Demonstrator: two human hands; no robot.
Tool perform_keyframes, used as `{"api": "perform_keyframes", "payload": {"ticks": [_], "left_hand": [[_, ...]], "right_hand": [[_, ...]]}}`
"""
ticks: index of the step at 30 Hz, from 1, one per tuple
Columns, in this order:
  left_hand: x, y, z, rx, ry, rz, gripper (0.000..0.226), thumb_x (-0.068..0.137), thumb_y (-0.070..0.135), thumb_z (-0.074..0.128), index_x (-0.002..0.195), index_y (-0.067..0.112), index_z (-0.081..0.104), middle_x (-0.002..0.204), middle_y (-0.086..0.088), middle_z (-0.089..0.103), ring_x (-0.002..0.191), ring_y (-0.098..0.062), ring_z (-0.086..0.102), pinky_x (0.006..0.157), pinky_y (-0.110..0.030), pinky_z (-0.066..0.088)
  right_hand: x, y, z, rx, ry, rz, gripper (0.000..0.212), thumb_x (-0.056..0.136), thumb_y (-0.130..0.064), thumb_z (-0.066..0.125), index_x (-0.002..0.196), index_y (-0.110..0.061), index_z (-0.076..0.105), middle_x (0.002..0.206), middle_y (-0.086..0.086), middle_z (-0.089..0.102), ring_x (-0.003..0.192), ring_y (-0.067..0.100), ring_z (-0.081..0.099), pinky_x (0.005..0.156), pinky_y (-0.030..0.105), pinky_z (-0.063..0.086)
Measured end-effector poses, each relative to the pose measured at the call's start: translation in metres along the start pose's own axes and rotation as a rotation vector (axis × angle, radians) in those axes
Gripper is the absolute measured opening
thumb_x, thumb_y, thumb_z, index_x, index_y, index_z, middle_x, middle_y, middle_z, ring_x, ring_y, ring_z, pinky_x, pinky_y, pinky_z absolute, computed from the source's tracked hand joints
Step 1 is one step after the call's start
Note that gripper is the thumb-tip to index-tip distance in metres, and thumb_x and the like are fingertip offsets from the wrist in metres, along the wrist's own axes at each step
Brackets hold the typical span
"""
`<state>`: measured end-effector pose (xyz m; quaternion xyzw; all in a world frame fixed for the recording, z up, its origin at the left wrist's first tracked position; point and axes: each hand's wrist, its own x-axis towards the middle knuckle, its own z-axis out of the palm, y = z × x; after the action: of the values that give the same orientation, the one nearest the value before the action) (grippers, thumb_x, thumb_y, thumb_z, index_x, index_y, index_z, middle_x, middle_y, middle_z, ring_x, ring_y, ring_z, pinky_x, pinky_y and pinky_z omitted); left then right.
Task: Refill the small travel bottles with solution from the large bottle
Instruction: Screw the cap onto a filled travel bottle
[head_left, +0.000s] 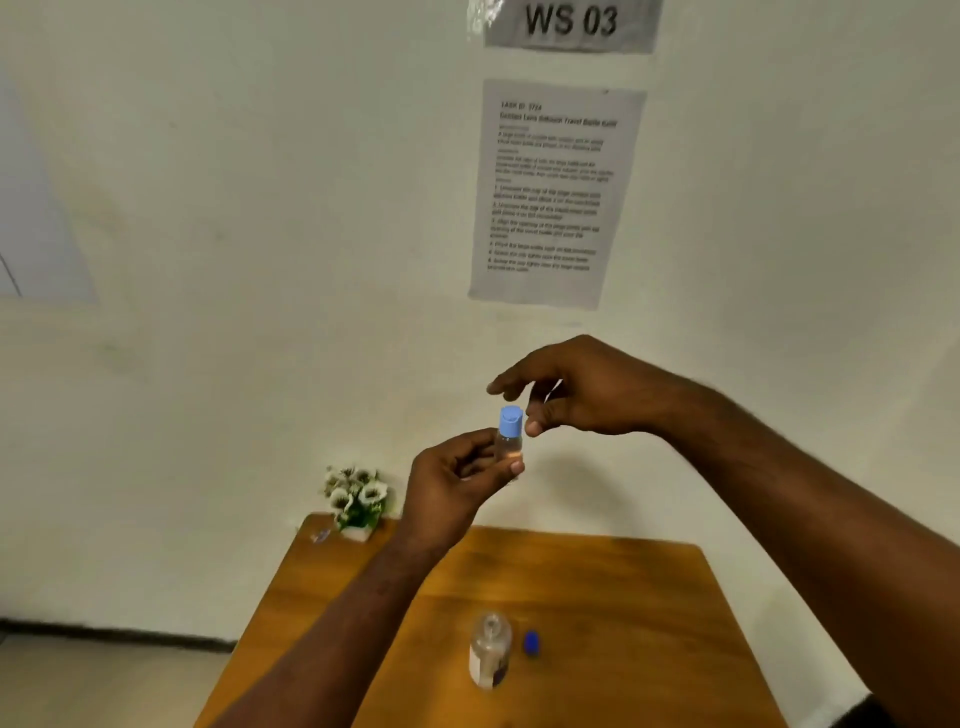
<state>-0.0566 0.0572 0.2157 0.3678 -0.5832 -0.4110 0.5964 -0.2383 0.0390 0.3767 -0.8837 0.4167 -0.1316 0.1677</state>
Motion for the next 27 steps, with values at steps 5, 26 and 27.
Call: {"api": "perform_keyframes", "payload": {"ticks": [5, 26, 27], "left_hand": [[-0.054, -0.049, -0.037, 0.055, -0.048, -0.135, 0.033, 0.083, 0.004, 0.084, 0.115, 0.008, 0.078, 0.097, 0.0, 0.082, 0.092, -0.015, 0.078, 0.083, -0.029, 0.061], [-0.199, -0.223, -0.11, 0.412, -0.214, -0.713, 0.042, 0.076, 0.007, 0.09, 0.115, 0.007, 0.076, 0.113, -0.005, 0.075, 0.103, -0.018, 0.07, 0.096, -0.031, 0.058], [-0.2, -0.229, -0.109, 0.417, -0.221, -0.718, 0.043, 0.076, 0.006, 0.09, 0.117, 0.007, 0.076, 0.114, -0.006, 0.075, 0.104, -0.019, 0.07, 0.096, -0.032, 0.058]], "right_hand": [[0.005, 0.004, 0.093, 0.027, -0.105, 0.011, 0.027, 0.086, -0.021, 0.077, 0.113, -0.023, 0.076, 0.107, -0.008, 0.074, 0.089, 0.006, 0.066, 0.084, 0.033, 0.056], [-0.053, 0.069, 0.356, 0.252, -0.239, 0.415, 0.041, 0.082, -0.032, 0.081, 0.12, -0.02, 0.071, 0.113, -0.003, 0.073, 0.091, 0.003, 0.065, 0.08, 0.017, 0.052], [-0.058, 0.073, 0.359, 0.248, -0.22, 0.438, 0.041, 0.082, -0.033, 0.08, 0.12, -0.02, 0.071, 0.113, -0.004, 0.073, 0.091, 0.002, 0.064, 0.079, 0.012, 0.047]]}}
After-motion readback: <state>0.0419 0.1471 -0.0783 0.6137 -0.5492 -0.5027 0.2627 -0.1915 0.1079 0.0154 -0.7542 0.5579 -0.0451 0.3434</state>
